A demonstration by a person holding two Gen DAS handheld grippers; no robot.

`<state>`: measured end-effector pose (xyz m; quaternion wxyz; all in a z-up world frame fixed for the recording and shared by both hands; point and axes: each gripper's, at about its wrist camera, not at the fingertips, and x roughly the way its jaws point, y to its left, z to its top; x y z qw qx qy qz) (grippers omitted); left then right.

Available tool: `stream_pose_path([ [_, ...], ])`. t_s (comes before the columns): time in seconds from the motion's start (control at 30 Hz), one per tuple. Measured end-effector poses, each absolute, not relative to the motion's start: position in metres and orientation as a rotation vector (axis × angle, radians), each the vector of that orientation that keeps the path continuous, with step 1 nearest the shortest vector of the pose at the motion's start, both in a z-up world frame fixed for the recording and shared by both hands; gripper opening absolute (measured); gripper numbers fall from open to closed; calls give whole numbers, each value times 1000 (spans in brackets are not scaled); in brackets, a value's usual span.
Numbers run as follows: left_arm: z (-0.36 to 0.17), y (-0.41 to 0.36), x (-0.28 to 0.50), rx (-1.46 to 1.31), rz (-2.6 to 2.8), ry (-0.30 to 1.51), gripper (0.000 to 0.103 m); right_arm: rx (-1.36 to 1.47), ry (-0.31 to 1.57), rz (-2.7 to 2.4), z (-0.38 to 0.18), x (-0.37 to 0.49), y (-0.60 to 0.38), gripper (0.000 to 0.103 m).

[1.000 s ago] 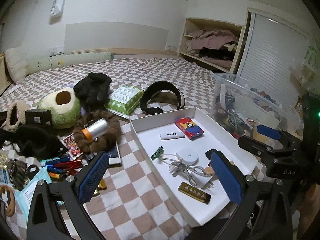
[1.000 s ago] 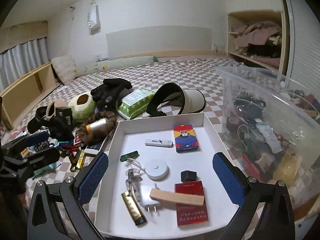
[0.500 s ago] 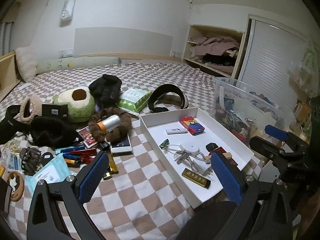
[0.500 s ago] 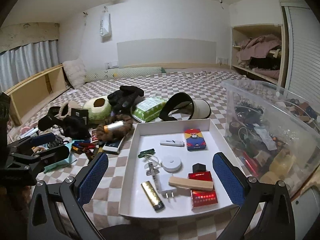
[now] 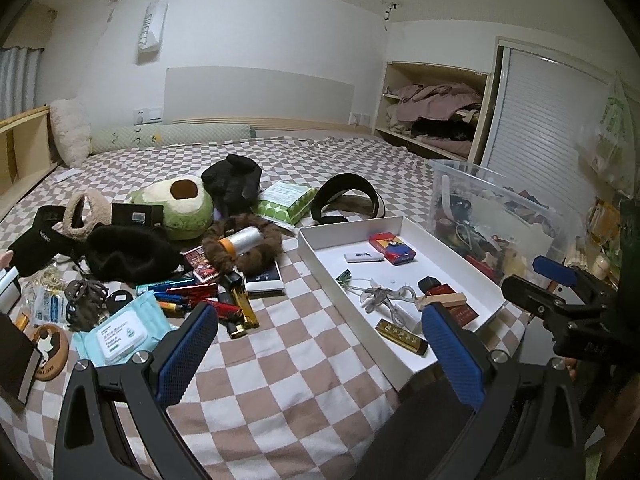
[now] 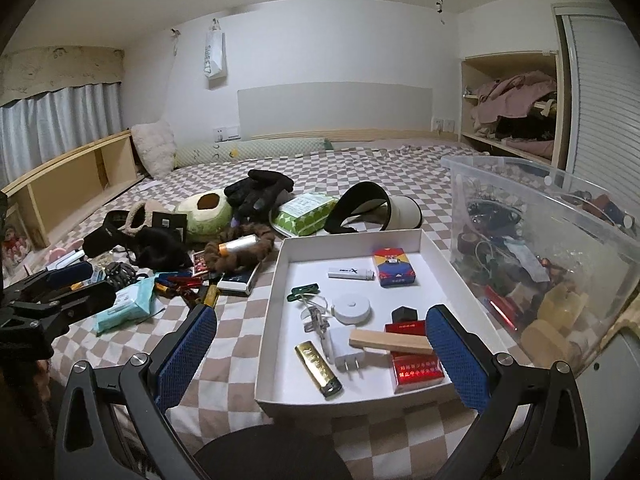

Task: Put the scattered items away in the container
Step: 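Move both grippers back from the tray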

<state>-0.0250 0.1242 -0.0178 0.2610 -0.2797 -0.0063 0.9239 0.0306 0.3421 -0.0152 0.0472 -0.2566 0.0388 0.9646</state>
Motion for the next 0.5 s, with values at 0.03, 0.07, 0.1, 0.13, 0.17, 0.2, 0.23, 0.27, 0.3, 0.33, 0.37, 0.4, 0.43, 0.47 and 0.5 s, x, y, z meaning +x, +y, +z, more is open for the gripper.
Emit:
stream_pose_path([
  [0.03,-19,123,-24,-757,2503,-16,103,-778,116,2942,-16,32,341,103],
  [0.07,-19,122,-23,-757,2506,-13,103,-775,115,2942,-16,33,341,103],
  [0.1,-20,121,-22,-757,2509,-10,103,-773,115,2943,-16,34,340,103],
  [0.13,-21,120,-22,-758,2511,-11,103,-770,115,2945,-16,34,339,103],
  [0.17,-21,119,-21,-758,2512,-13,103,-768,115,2946,-16,35,338,103],
  [0.2,-22,118,-21,-757,2512,-16,103,-766,114,2948,-16,36,337,103],
  [0.23,-22,117,-20,-756,2514,-16,103,-763,114,2949,-16,37,337,103],
  [0.27,-22,117,-20,-754,2516,-15,103,-761,114,2951,-16,37,336,103],
  [0.3,-22,117,-19,-752,2519,-14,103,-760,113,2952,-16,38,335,103],
  [0.33,-22,116,-19,-749,2522,-13,103,-759,109,2954,-16,38,334,103],
  [0.37,-22,116,-18,-747,2523,-12,103,-759,106,2955,-15,38,333,103],
  [0.4,-22,116,-18,-746,2523,-12,103,-759,103,2956,-15,37,333,103],
  [0.43,-22,116,-18,-744,2524,-12,103,-759,101,2957,-15,37,332,103],
  [0.47,-22,117,-18,-743,2524,-13,103,-760,98,2957,-15,37,332,103],
  [0.5,-22,116,-18,-742,2526,-14,103,-760,96,2958,-15,37,331,103],
])
